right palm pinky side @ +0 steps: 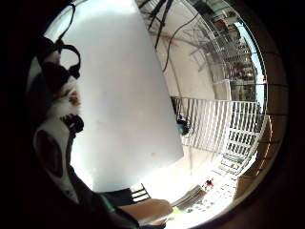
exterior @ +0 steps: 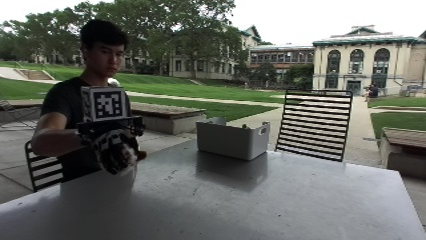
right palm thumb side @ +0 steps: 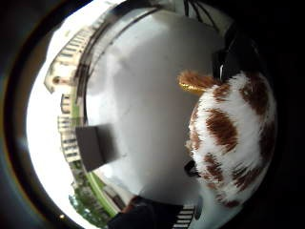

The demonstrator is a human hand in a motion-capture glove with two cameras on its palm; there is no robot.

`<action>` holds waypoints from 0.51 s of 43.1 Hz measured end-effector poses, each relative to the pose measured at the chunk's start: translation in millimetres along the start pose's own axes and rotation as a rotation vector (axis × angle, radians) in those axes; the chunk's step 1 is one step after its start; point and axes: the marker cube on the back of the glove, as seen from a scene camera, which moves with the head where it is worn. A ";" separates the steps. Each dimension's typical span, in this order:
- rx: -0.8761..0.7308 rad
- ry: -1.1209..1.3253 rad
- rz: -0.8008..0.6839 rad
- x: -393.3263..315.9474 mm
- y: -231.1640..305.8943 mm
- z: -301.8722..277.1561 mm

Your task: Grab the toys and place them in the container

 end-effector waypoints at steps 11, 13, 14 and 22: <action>0.093 0.007 -0.109 -108.1 2.6 -107.0; 0.098 0.000 -0.137 -132.5 8.1 -124.7; 0.102 -0.006 -0.152 -145.2 11.0 -133.3; 0.159 -0.045 -0.285 -264.0 51.1 -194.7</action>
